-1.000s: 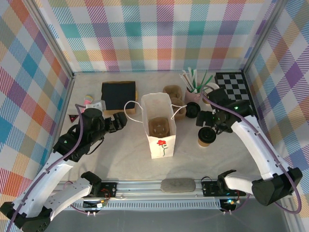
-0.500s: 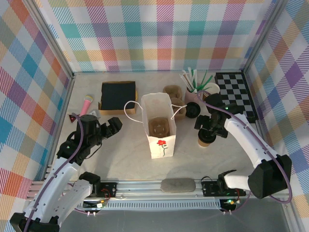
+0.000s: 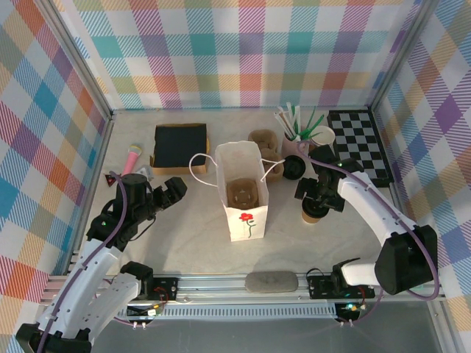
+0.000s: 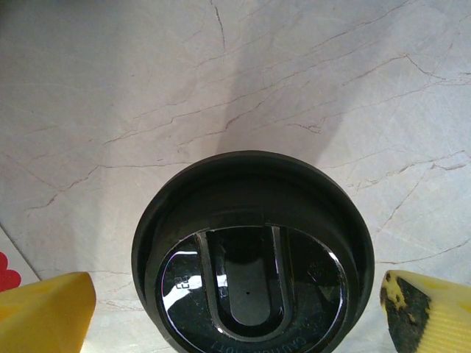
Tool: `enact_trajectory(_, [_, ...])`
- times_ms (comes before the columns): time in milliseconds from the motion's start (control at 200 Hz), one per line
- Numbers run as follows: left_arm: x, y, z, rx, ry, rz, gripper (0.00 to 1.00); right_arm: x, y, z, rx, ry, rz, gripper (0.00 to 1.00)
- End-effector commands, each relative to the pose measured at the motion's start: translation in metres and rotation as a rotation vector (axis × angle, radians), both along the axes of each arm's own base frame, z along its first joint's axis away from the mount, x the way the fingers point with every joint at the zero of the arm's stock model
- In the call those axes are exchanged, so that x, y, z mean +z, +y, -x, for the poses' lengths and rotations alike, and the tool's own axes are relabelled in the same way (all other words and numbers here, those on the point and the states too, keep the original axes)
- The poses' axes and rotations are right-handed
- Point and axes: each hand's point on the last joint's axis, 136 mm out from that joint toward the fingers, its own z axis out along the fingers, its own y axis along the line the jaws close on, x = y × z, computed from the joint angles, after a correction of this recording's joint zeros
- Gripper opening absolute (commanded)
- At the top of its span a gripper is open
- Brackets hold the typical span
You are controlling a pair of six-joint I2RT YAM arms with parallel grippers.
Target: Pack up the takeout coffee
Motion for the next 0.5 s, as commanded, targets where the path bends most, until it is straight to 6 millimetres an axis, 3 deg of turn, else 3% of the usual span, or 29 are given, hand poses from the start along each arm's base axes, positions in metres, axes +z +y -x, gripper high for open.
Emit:
enact_trajectory(0, [0.006,0.000,-0.003,-0.004,-0.018,0.010,0.94,-0.005,-0.004,0.002,-0.011,0.010,0.015,0.99])
enact_trajectory(490, [0.007,-0.001,-0.004,-0.011,-0.018,-0.001,0.94,-0.022,-0.005,0.006,-0.006,0.043,0.027,0.99])
